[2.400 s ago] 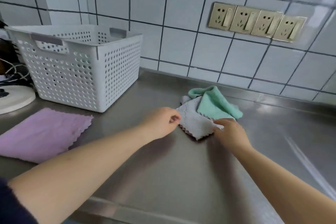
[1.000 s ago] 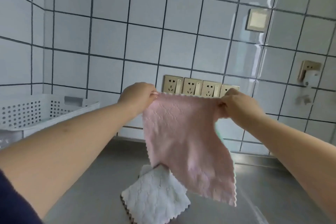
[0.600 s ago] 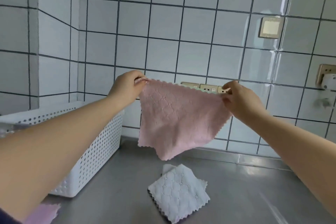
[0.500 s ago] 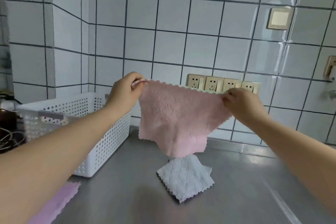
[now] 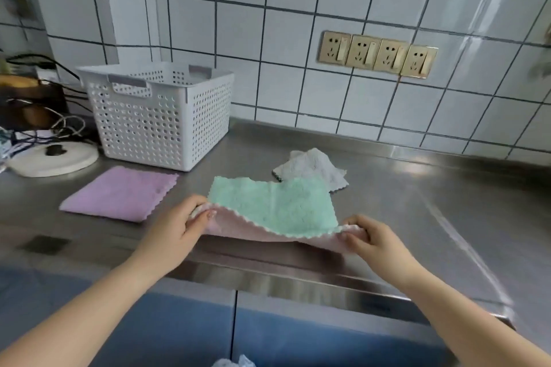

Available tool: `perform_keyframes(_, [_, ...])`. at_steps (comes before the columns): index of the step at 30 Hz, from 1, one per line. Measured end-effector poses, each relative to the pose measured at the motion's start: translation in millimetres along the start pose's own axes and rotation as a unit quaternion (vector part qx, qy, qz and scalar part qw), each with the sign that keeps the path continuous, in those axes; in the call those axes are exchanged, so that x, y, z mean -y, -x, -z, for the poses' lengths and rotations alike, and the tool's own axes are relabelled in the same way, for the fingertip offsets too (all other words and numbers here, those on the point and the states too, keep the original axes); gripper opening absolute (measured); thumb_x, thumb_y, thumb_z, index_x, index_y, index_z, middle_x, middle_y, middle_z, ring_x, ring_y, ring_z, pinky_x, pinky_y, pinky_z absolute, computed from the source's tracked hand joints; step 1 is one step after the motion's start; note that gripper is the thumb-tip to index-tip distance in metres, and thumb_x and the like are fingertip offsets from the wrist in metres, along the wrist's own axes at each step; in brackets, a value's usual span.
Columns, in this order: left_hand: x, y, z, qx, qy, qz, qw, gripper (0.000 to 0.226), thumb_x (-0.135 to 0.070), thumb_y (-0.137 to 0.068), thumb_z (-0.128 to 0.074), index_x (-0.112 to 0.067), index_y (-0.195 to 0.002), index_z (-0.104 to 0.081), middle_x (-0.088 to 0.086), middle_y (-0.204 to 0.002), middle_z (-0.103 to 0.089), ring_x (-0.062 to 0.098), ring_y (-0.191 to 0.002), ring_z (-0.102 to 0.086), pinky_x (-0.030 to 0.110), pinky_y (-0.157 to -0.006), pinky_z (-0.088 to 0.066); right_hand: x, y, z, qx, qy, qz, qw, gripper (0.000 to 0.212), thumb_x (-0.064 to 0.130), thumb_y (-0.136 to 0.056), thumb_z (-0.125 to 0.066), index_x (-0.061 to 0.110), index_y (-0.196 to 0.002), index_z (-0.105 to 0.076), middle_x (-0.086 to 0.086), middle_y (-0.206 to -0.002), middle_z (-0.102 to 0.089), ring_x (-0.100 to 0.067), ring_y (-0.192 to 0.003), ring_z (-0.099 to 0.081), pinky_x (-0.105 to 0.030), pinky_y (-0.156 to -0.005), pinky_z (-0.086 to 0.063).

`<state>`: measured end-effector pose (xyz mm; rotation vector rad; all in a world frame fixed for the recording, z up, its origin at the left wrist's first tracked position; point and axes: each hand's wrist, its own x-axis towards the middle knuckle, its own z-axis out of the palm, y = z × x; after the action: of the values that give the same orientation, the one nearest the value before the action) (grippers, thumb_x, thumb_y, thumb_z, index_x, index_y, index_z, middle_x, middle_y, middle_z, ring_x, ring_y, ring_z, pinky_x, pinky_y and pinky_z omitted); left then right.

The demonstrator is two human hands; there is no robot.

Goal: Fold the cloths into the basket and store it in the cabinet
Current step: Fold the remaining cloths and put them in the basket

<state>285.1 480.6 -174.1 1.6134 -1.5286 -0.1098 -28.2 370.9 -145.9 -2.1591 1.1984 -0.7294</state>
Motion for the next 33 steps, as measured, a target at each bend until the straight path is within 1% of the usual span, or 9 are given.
perform_keyframes(3, [-1.2, 16.3, 1.3, 0.025, 0.022, 0.019, 0.999, 0.011, -0.041, -0.091, -0.052, -0.033, -0.091, -0.059, -0.003, -0.082, -0.066, 0.026, -0.077, -0.062, 0.042, -0.075, -0.05, -7.4, 13.0, -1.5, 0.006, 0.026, -0.017, 0.999, 0.012, 0.025, -0.089, -0.059, 0.014, -0.085, -0.061, -0.008, -0.08, -0.065, -0.012, -0.069, -0.053, -0.023, -0.063, -0.042])
perform_keyframes(6, [-0.5, 28.5, 2.5, 0.055, 0.05, 0.034, 0.997, 0.005, -0.032, -0.089, -0.058, -0.035, -0.088, -0.061, 0.003, -0.076, -0.064, 0.031, -0.073, -0.059, 0.037, -0.067, -0.045, -9.7, 21.9, 4.4, 0.039, 0.016, -0.026, 0.999, 0.019, 0.03, -0.087, -0.062, 0.011, -0.086, -0.062, -0.013, -0.079, -0.065, -0.011, -0.062, -0.051, -0.025, -0.059, -0.042])
perform_keyframes(11, [4.0, 26.4, 1.7, 0.072, 0.071, 0.071, 0.992, 0.015, -0.022, -0.09, -0.058, -0.034, -0.082, -0.061, 0.004, -0.073, -0.06, 0.014, -0.067, -0.052, 0.031, -0.065, -0.038, -11.1, 15.5, 7.4, 0.075, 0.003, -0.062, 0.995, 0.016, 0.035, -0.086, -0.064, 0.019, -0.085, -0.066, -0.001, -0.078, -0.07, -0.009, -0.064, -0.059, -0.02, -0.059, -0.045])
perform_keyframes(14, [5.6, 7.8, -2.3, 0.065, 0.045, 0.092, 0.993, 0.016, -0.02, -0.091, -0.058, -0.034, -0.096, -0.059, -0.012, -0.091, -0.064, 0.005, -0.084, -0.058, 0.022, -0.072, -0.041, -13.8, -5.8, 3.8, 0.047, -0.011, -0.089, 0.995, 0.019, 0.034, -0.086, -0.065, 0.015, -0.086, -0.066, -0.001, -0.076, -0.068, -0.011, -0.065, -0.059, -0.02, -0.058, -0.044])
perform_keyframes(18, [14.6, -27.9, -14.1, 0.067, 0.024, 0.11, 0.991, 0.025, -0.016, -0.091, -0.057, -0.034, -0.107, -0.051, -0.012, -0.109, -0.06, 0.007, -0.1, -0.056, 0.024, -0.08, -0.039, -21.3, -39.8, -1.0, 0.011, 0.037, -0.112, 0.993, 0.029, 0.033, -0.086, -0.064, 0.005, -0.078, -0.058, 0.001, -0.065, -0.051, -0.012, -0.059, -0.045, -0.026, -0.054, -0.033])
perform_keyframes(20, [19.0, -44.3, -19.9, 0.072, 0.014, 0.118, 0.99, 0.026, -0.015, -0.091, -0.057, -0.033, -0.109, -0.051, -0.004, -0.106, -0.059, 0.016, -0.097, -0.056, 0.027, -0.075, -0.038, -23.3, -53.8, -2.6, 0.003, 0.054, -0.123, 0.991, 0.028, 0.031, -0.086, -0.064, 0.01, -0.071, -0.054, 0.004, -0.061, -0.046, -0.012, -0.058, -0.043, -0.026, -0.052, -0.03])
perform_keyframes(22, [23.0, -56.8, -23.9, 0.084, -0.003, 0.139, 0.987, 0.027, -0.016, -0.091, -0.057, -0.028, -0.115, -0.052, 0.0, -0.103, -0.058, 0.023, -0.093, -0.057, 0.026, -0.067, -0.037, -25.9, -65.7, -4.6, 0.005, 0.075, -0.13, 0.989, 0.028, 0.032, -0.085, -0.064, 0.005, -0.079, -0.058, 0.002, -0.064, -0.049, -0.015, -0.061, -0.045, -0.028, -0.054, -0.031])
perform_keyframes(28, [24.9, -77.6, -32.1, 0.116, -0.07, 0.159, 0.978, 0.035, -0.016, -0.091, -0.055, -0.019, -0.126, -0.049, 0.01, -0.112, -0.058, 0.006, -0.074, -0.051, 0.019, -0.054, -0.032, -32.1, -86.7, -8.7, 0.012, 0.116, -0.138, 0.983, 0.027, 0.035, -0.085, -0.063, 0.008, -0.093, -0.064, 0.0, -0.073, -0.057, -0.016, -0.068, -0.051, -0.024, -0.054, -0.037])
perform_keyframes(33, [29.5, -83.4, -34.0, 0.145, -0.113, 0.181, 0.966, 0.043, -0.017, -0.089, -0.057, -0.018, -0.131, -0.046, 0.011, -0.134, -0.05, 0.022, -0.115, -0.052, 0.025, -0.081, -0.036, -37.8, -95.1, -11.9, 0.021, 0.117, -0.15, 0.982, 0.029, 0.031, -0.085, -0.064, 0.003, -0.092, -0.062, 0.001, -0.07, -0.053, -0.014, -0.064, -0.048, -0.025, -0.052, -0.035])
